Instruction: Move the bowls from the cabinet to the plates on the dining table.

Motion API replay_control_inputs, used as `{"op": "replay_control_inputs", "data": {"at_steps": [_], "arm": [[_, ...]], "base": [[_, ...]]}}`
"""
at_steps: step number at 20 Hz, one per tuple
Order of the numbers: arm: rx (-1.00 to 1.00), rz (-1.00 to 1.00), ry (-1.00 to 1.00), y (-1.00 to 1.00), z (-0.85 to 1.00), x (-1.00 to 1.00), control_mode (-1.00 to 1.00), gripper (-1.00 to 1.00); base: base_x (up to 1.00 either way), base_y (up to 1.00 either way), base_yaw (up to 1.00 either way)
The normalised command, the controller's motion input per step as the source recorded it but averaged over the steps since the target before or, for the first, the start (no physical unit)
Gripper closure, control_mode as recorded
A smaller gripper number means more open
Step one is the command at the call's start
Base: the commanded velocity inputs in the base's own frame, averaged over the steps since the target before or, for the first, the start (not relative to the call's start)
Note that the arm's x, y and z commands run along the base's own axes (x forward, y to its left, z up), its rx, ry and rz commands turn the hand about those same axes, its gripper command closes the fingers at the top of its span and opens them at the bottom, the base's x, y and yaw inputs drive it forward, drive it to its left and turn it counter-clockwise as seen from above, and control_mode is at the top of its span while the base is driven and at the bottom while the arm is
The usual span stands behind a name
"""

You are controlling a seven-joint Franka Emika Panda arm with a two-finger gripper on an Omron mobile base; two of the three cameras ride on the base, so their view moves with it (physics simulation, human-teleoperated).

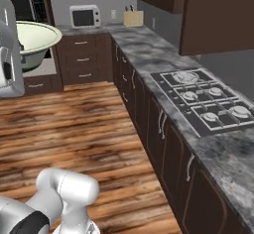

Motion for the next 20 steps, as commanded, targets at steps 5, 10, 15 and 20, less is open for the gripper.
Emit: {"op": "replay_control_inputs", "data": {"at_steps": [5,10,15,20], "arm": [[0.00,0.00,0.00,0.00,0.00,0.00,1.00,1.00],[0.00,0.00,0.00,0.00,0.00,0.00,1.00,1.00],[0.00,0.00,0.00,0.00,0.00,0.00,1.00,1.00],[0.00,0.00,0.00,0.00,0.00,0.00,1.00,1.00]], "base": [[0.00,0.00,0.25],[0.00,0.00,0.25],[0.00,0.00,0.25],[0.00,0.00,0.25]]}}
